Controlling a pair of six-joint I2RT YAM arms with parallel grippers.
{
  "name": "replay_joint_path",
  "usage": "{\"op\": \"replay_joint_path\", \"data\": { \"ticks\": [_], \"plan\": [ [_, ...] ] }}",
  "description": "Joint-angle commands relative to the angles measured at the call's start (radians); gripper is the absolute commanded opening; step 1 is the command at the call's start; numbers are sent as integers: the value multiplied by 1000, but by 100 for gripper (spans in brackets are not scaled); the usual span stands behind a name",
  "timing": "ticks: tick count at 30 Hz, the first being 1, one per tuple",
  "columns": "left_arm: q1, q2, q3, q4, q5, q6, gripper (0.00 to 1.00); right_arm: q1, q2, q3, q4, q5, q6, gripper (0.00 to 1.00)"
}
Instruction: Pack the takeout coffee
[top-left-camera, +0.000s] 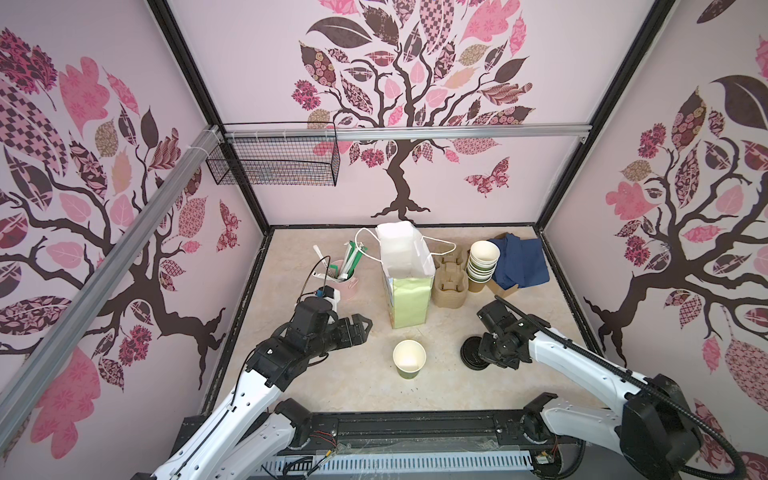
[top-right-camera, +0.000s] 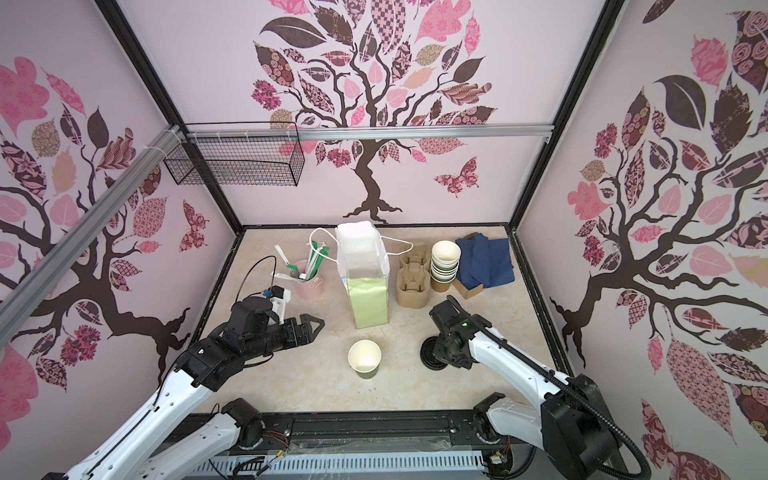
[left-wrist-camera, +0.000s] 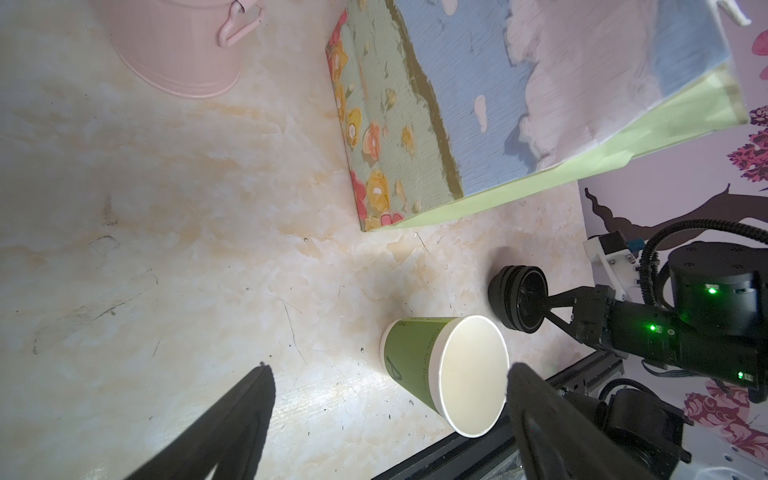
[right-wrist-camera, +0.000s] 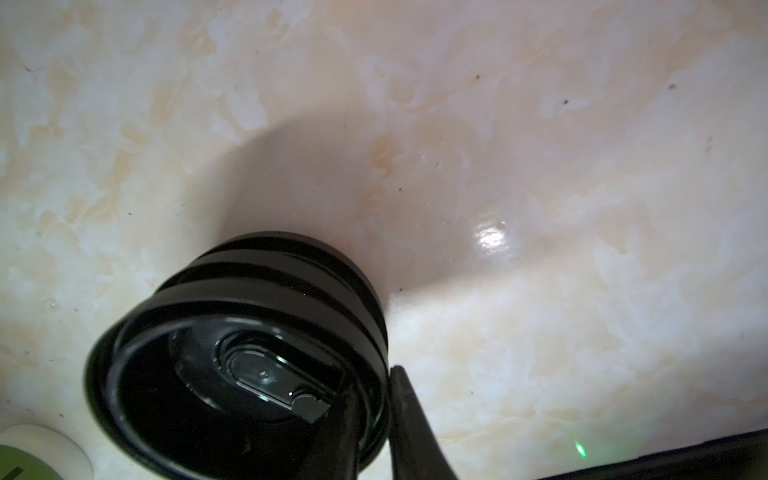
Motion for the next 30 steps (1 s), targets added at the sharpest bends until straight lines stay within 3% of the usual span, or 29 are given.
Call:
{"op": "replay_joint_path", "data": {
  "ticks": [1,5,30],
  "plan": [
    [-2,-10,45,-2,-11,9,91,-1,11,53,-26,21,-15,19],
    [-1,-7,44,1,-9,11,91,-2,17,54,-32,19,-20,21],
    [-1,-23,55,-5,-26,18,91,-3,29,102,-61,30,-31,14]
  ]
}}
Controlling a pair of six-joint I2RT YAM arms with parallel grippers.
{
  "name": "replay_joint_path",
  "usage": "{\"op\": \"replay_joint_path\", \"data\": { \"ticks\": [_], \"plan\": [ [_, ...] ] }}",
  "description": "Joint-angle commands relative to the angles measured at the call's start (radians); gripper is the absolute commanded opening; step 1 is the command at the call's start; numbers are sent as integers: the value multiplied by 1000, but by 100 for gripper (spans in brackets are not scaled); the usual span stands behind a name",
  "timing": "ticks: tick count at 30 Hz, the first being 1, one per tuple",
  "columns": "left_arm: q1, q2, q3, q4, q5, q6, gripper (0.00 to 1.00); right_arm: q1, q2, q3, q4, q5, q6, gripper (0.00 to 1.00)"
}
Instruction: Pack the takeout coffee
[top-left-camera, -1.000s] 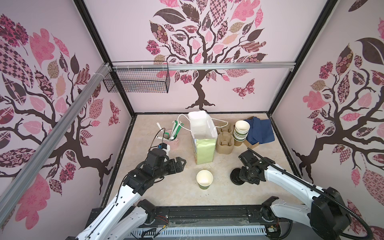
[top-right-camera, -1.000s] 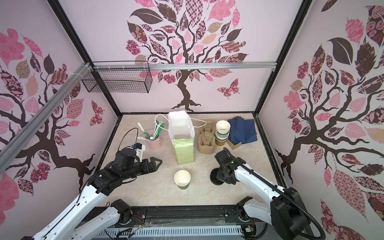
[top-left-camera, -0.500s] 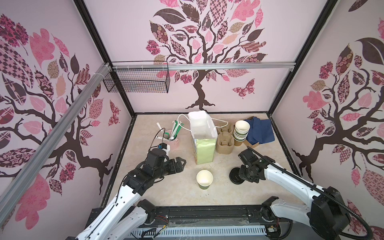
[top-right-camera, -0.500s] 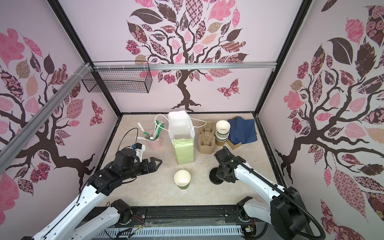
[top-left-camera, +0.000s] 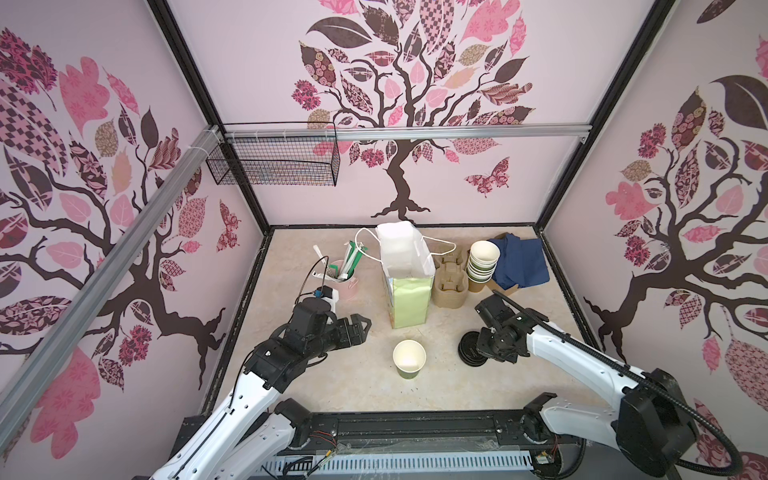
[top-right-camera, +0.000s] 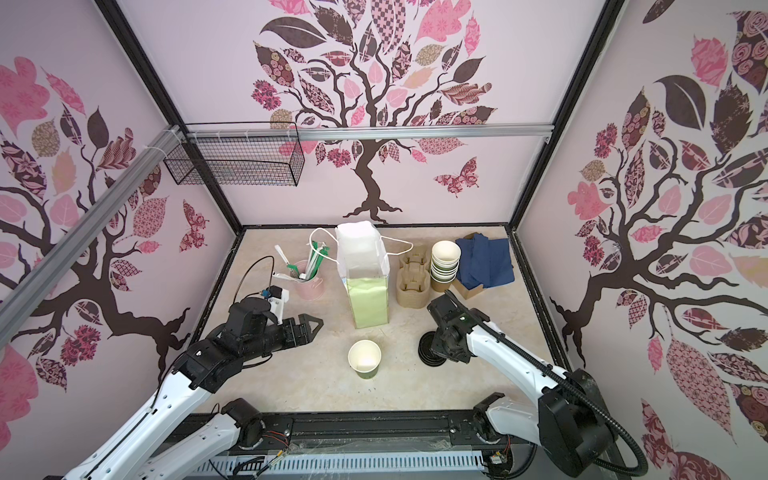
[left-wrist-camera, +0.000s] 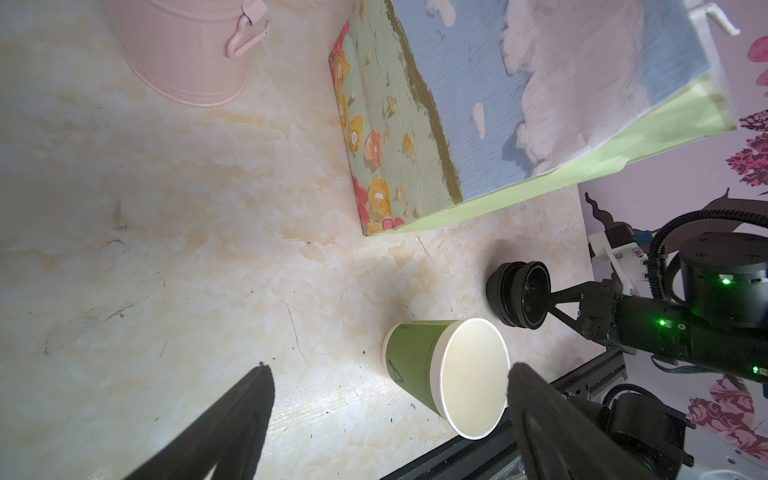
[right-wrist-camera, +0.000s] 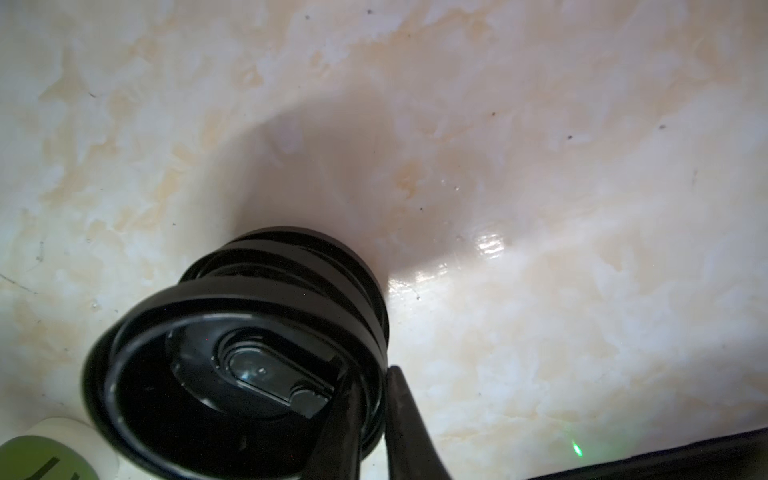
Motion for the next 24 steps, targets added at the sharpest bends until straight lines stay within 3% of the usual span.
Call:
{"op": "replay_joint_path", "data": {
  "ticks": [1,8,11,19,24],
  "plan": [
    [-1,-8,61,-3,-7,22,91,-3,-10,34,-48,17,-9,14],
    [-30,23,115,4,23,71,91,-3,-45,13,-62,1,-6,13],
    [-136,53,141,36,-22,101,91,-3,-61,0,-58,-12,2,13],
    [-537,258,285,132,-291,236,90,-3,-135,-22,-31,-17,23,13],
    [-596,371,343,214,-305,208,89,-3,-230,22,-81,7,7,12]
  ]
}}
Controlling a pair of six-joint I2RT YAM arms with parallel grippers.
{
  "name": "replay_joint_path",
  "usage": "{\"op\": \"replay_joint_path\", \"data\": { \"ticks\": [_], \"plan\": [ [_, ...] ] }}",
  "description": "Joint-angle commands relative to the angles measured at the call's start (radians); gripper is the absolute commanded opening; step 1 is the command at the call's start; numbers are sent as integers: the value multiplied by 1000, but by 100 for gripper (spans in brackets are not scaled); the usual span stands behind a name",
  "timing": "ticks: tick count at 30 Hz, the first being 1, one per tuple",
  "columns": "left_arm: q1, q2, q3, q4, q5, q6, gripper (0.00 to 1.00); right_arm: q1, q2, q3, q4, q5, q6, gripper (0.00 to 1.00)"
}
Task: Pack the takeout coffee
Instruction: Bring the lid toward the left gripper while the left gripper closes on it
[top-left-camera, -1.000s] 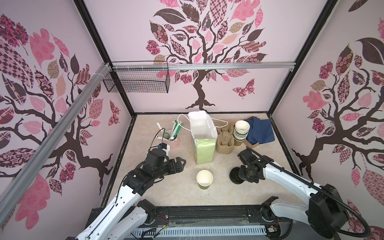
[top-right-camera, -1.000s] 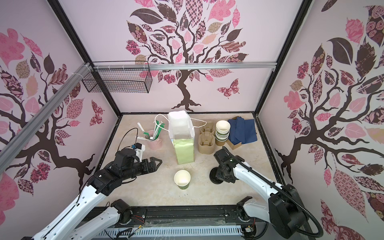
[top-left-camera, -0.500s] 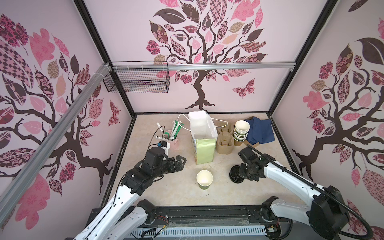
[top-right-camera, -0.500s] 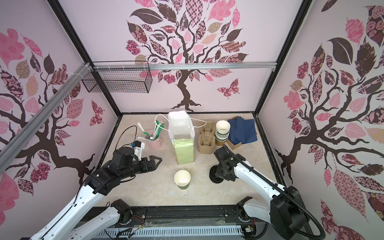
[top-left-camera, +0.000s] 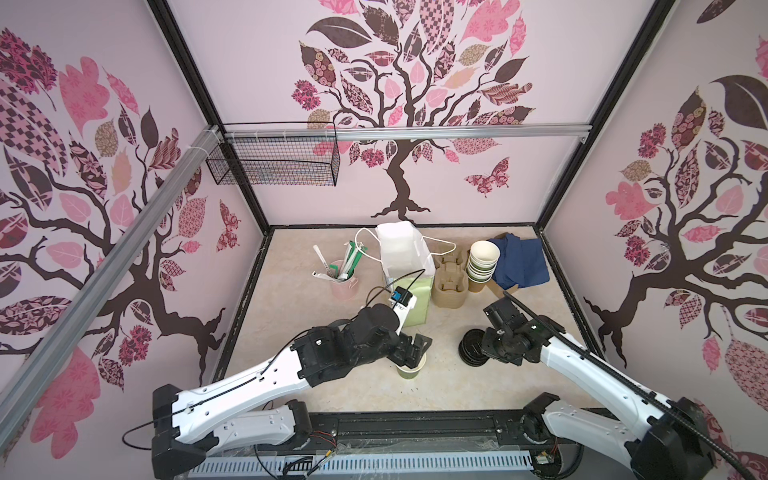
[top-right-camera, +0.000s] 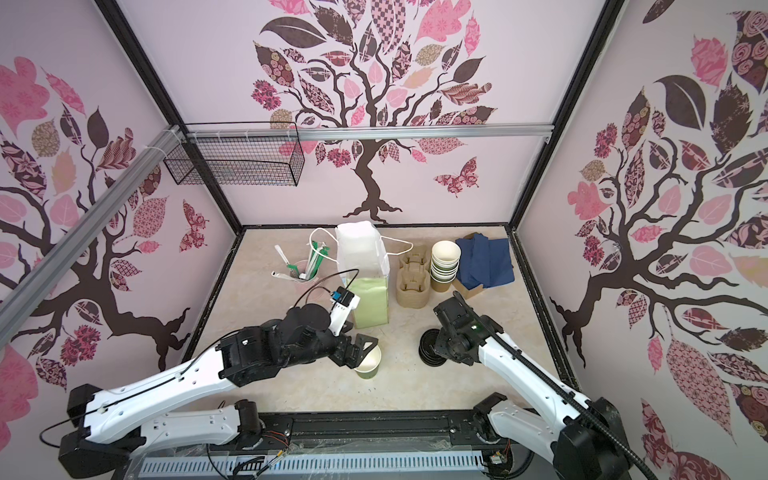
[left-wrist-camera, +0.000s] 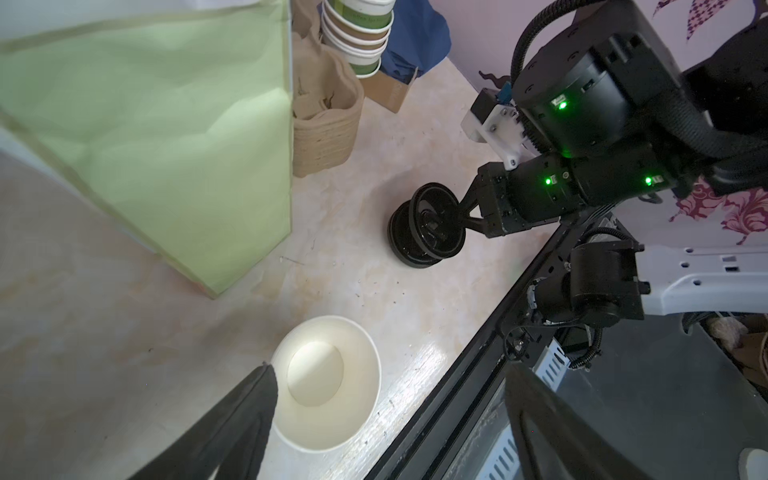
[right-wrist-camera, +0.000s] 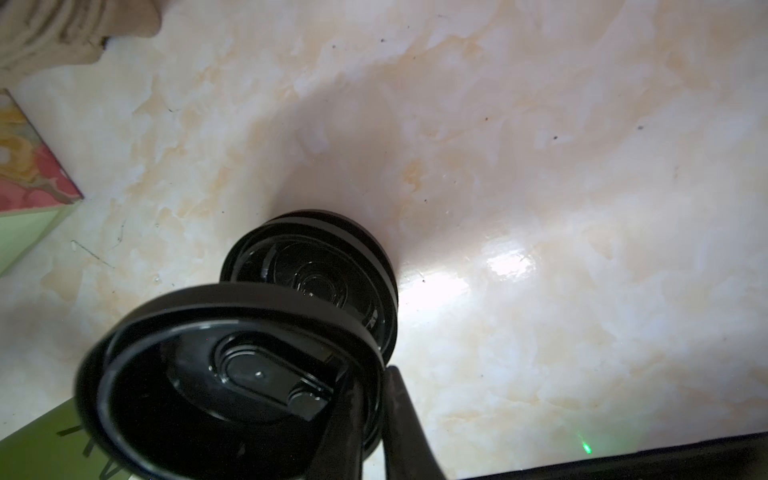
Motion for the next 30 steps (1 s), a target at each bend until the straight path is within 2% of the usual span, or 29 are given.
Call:
{"op": "replay_joint_path", "data": {
  "ticks": [1,6,9,13,17,21,27,30],
  "plan": [
    [-5,37,45,108,-48,-7,89,-3,-79,63,-70,21,-18,12],
    [-4,103,102,161,-12,-152,93,-1,-144,176,-170,-16,-100,10],
    [-4,118,132,139,-53,-280,95,4,-148,262,-212,-70,-141,9],
    [16,133,159,131,-2,-397,97,82,-115,379,-229,-98,-153,8],
    [40,160,208,81,56,-439,98,196,-54,485,-226,-102,-140,8],
    [73,176,242,35,109,-462,97,214,-16,552,-196,-169,-160,8],
    [98,189,268,7,171,-445,87,240,56,627,-188,-231,-212,8],
    [111,199,280,-13,209,-448,87,252,77,644,-172,-255,-230,8]
  ]
}}
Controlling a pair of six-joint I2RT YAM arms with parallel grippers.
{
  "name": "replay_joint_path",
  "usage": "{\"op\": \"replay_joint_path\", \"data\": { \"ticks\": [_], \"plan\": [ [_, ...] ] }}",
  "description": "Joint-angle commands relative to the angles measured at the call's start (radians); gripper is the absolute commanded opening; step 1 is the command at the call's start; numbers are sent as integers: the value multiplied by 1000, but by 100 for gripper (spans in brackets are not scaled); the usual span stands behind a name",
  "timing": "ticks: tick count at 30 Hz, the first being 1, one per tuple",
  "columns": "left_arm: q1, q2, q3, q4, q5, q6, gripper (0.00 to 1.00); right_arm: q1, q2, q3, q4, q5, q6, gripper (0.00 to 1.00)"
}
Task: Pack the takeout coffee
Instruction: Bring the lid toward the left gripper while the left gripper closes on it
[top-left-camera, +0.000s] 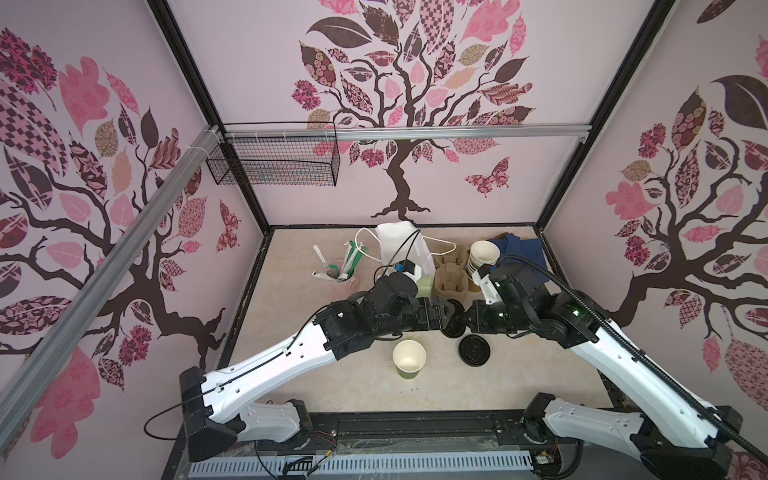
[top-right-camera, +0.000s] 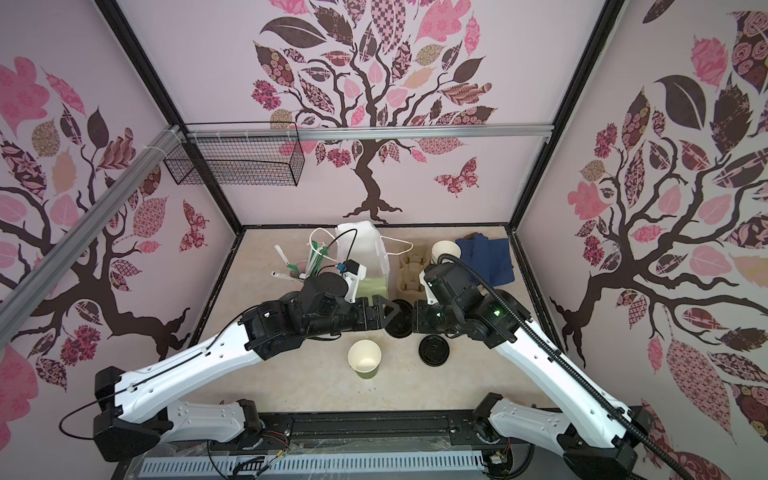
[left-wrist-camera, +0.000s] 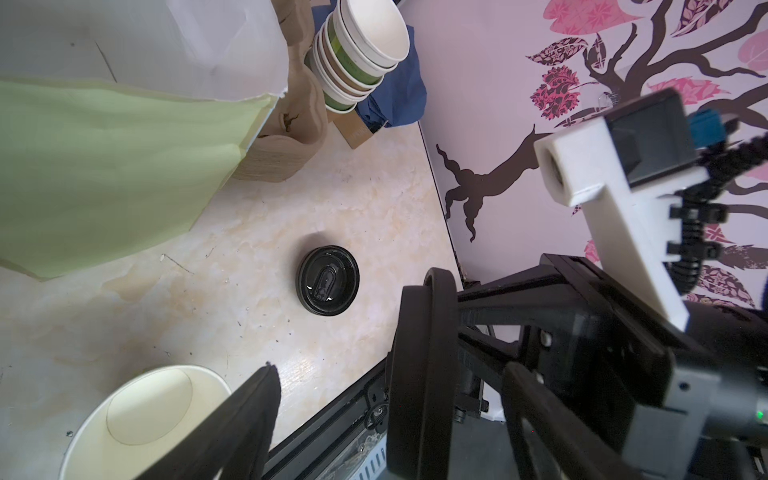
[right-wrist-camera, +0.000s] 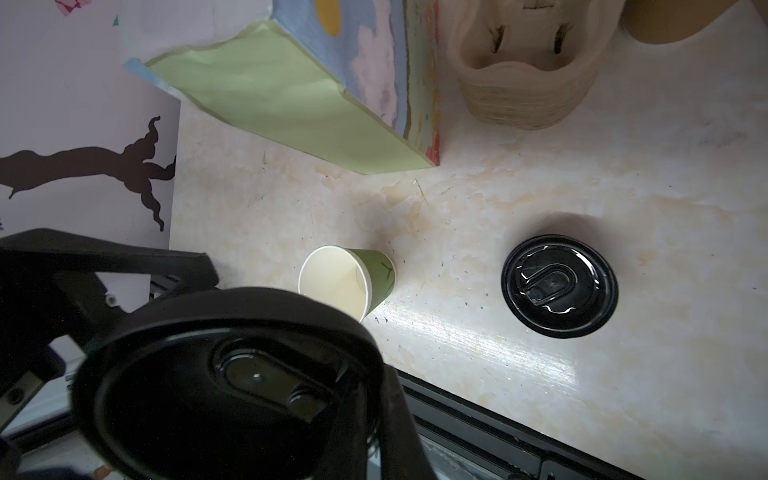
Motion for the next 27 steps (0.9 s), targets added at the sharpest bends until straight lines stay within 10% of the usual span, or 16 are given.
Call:
{"op": "replay_joint_path", "data": {
  "ticks": [1,27],
  "plan": [
    [13,16,54,-37,59,-3,86,16,22,40,12,-50,-42,8],
    [17,-34,3,-95,-1,-75,30,84,117,78,62,-34,-45,10]
  ]
}}
